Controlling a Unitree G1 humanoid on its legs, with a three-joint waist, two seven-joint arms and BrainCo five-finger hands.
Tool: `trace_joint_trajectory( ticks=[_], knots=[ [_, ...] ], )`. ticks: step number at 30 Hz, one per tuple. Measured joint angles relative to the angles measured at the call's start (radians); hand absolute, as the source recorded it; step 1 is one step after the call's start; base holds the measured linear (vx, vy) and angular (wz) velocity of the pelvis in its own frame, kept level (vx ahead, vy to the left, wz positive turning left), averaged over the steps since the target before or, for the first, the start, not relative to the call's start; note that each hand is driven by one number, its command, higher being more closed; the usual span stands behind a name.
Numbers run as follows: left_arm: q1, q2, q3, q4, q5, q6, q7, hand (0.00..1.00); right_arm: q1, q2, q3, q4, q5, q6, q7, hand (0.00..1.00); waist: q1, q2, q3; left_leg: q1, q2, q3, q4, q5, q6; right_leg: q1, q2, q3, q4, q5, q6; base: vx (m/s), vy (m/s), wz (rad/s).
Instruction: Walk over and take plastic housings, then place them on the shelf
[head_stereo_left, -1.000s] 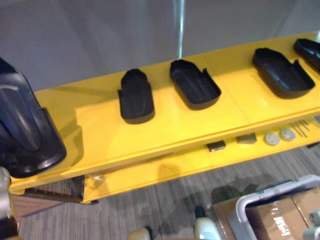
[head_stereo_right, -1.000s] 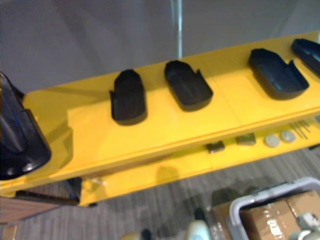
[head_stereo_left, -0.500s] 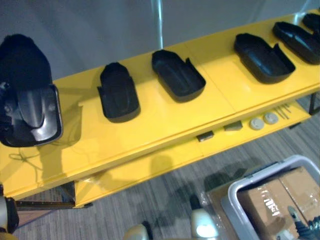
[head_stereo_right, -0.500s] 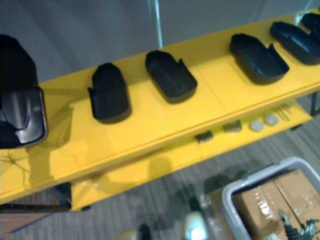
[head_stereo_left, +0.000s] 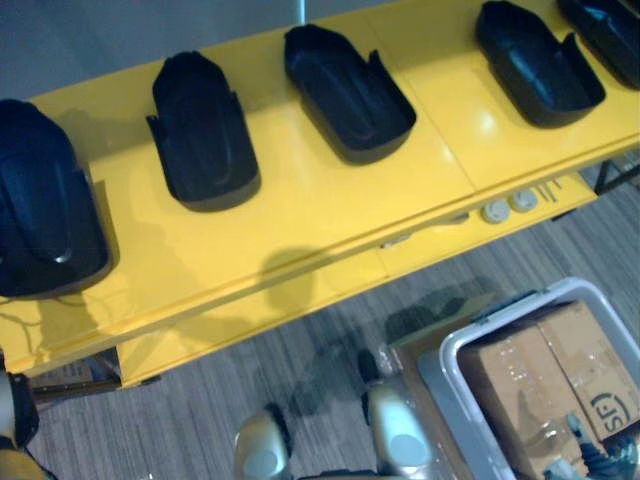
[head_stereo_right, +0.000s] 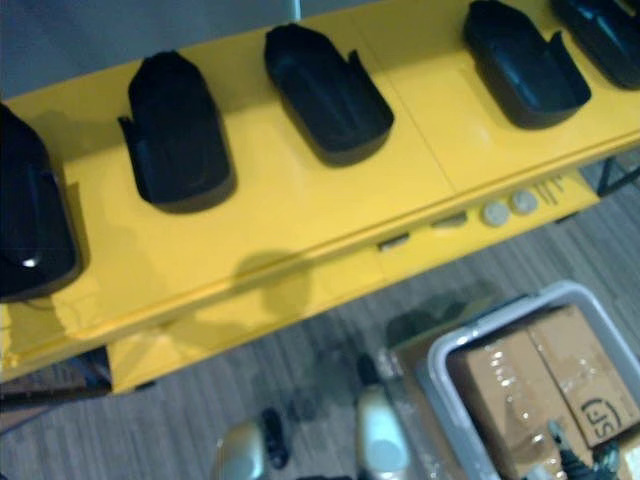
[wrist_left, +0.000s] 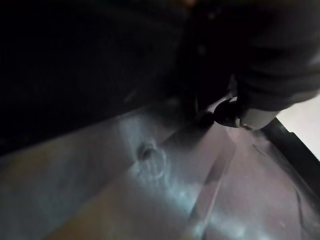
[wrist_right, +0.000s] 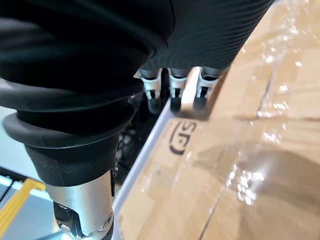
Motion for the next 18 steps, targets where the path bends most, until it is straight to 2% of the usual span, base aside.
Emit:
trace_joint_trajectory(
  ticks=[4,5,10,16,18],
  knots=[
    [-0.013,0.028,0.0,0.0,0.0,-0.001,0.03,1.0,0.0,-0.049,-0.017,-0.002,0.0,0.001,0.002,0.0,0.008,-0.01,0.009,-0.043,0.026,-0.006,0.065,-0.03,0.006,-0.023,0.013,-0.002,0.016,0.002,0.005,-0.07,0.037,-0.04],
    [-0.016,0.03,0.0,0.0,0.0,-0.001,0.036,0.0,0.0,-0.059,-0.032,-0.005,0.001,0.001,0.003,0.0,0.011,-0.012,0.01,-0.059,0.031,-0.008,0.082,-0.036,0.008,-0.03,0.016,-0.002,0.021,0.003,0.006,-0.06,0.04,-0.02],
    [-0.021,0.03,0.0,0.0,0.0,0.0,0.053,0.0,0.001,-0.089,-0.051,-0.008,0.003,0.014,0.027,0.0,0.023,-0.025,0.019,-0.081,0.04,-0.01,0.119,-0.047,0.015,-0.038,0.017,-0.003,0.022,0.008,0.015,-0.02,0.051,0.0],
    [-0.024,0.03,0.004,-0.003,-0.029,-0.001,0.157,0.0,0.001,-0.091,-0.05,-0.012,0.001,0.025,0.057,0.0,0.026,-0.032,0.023,-0.095,0.042,-0.011,0.13,-0.049,0.017,-0.045,0.016,-0.006,0.022,0.01,0.017,0.0,0.014,0.01],
    [-0.045,0.03,0.004,-0.007,-0.057,-0.025,0.225,0.0,0.001,-0.091,-0.05,-0.015,0.0,0.024,0.059,0.0,0.025,-0.032,0.023,-0.095,0.043,-0.011,0.13,-0.049,0.017,-0.045,0.016,-0.007,0.022,0.01,0.017,0.0,0.0,0.0]
  ],
)
